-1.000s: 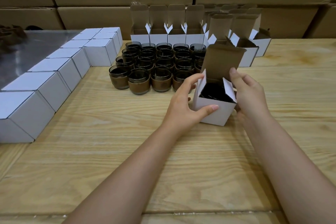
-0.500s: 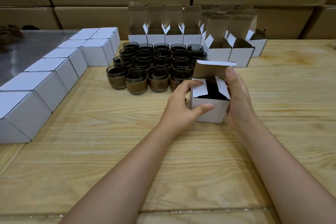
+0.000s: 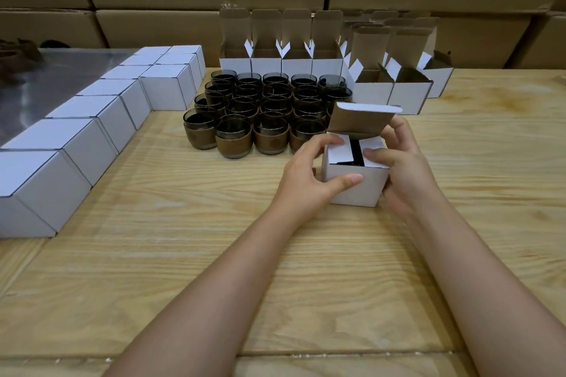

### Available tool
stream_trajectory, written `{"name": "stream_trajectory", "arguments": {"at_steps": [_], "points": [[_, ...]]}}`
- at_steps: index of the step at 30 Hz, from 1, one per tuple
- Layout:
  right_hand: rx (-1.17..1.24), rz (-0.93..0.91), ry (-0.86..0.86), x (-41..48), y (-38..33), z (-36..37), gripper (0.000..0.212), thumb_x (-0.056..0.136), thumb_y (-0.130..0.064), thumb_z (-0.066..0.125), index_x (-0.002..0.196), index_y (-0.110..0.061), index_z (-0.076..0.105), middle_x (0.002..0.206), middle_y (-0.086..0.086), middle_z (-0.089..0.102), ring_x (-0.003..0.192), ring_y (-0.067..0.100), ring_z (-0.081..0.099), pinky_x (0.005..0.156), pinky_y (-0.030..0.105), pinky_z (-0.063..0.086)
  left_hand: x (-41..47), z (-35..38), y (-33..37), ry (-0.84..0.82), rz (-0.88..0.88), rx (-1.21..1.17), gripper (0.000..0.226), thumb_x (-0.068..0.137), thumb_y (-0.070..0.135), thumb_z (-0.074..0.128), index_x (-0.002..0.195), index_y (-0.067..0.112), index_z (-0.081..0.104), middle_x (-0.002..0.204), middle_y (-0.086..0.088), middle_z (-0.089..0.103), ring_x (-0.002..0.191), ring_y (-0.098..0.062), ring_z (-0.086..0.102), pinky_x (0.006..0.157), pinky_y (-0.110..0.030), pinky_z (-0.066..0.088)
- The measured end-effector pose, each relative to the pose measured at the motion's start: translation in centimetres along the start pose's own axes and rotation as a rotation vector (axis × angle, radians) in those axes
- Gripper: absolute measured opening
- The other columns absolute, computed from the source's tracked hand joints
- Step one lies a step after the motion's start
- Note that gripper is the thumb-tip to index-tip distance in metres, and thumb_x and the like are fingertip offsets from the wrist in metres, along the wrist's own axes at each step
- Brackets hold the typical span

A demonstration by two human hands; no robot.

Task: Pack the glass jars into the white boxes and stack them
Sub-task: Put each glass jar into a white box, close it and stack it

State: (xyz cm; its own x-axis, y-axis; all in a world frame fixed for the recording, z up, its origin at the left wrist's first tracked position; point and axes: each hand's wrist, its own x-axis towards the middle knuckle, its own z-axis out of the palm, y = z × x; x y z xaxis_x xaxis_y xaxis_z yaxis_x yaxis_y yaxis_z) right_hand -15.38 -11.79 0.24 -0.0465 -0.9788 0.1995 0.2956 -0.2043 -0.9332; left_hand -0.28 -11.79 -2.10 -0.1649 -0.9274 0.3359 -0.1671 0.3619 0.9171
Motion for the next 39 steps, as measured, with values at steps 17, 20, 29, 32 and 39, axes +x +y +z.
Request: {"name": "stream_trajectory", "arguments": {"at_steps": [17,20,29,32,39], "points": [[-0.194,-0.119,-0.145,-0.5,0.4,-0.7,0.018,0.072,-0.014,0.067,0.080,-0.031,0.067,0.118,-0.006,0.056,0.104,0.013,0.057,0.077,0.029,0.049,-0.1,0.2,0.2,0.064,-0.038,-0.171,0.066,0.071,0.005,0.082,0.098,0.024,0.025,0.137,-0.004,0.051,0.120,-0.005,0.053,0.088,-0.015,0.048],[-0.235,-0.138,-0.155,-0.5,0.3,-0.7,0.021,0.069,-0.014,0.069,0.075,-0.034,0.069,0.121,-0.004,0.055,0.115,0.018,0.053,0.086,0.035,0.046,0.0,0.2,0.0,0.061,-0.023,-0.165,0.066,0.072,0.004,0.081,0.099,0.024,0.025,0.137,-0.005,0.050,0.123,-0.009,0.053,0.088,-0.015,0.047],[-0.320,-0.167,-0.103,-0.3,0.8,-0.9,0.010,0.075,-0.021,0.062,0.069,-0.013,0.060,0.117,-0.002,0.055,0.117,0.015,0.049,0.097,0.039,0.037,0.0,0.0,-0.2,0.022,0.032,-0.091,0.064,0.073,0.009,0.082,0.111,0.029,0.035,0.130,-0.006,0.055,0.121,-0.012,0.052,0.090,-0.022,0.047],[-0.429,-0.216,-0.111,-0.3,1.1,-0.7,0.014,0.077,-0.021,0.061,0.068,-0.012,0.054,0.117,-0.006,0.052,0.116,0.005,0.047,0.102,0.037,0.036,-0.1,0.1,0.0,0.033,0.099,0.019,0.048,0.075,0.013,0.081,0.102,0.034,0.047,0.130,-0.004,0.053,0.118,-0.008,0.050,0.086,-0.020,0.045],[-0.167,-0.026,-0.161,0.1,1.1,-1.6,0.027,0.076,-0.015,0.049,0.071,-0.025,0.073,0.117,-0.016,0.056,0.114,0.008,0.050,0.085,0.029,0.040,-0.6,0.3,0.3,0.189,0.370,0.397,0.037,0.074,0.018,0.081,0.104,0.002,0.066,0.131,-0.008,0.060,0.132,-0.023,0.046,0.105,-0.042,0.038]]}}
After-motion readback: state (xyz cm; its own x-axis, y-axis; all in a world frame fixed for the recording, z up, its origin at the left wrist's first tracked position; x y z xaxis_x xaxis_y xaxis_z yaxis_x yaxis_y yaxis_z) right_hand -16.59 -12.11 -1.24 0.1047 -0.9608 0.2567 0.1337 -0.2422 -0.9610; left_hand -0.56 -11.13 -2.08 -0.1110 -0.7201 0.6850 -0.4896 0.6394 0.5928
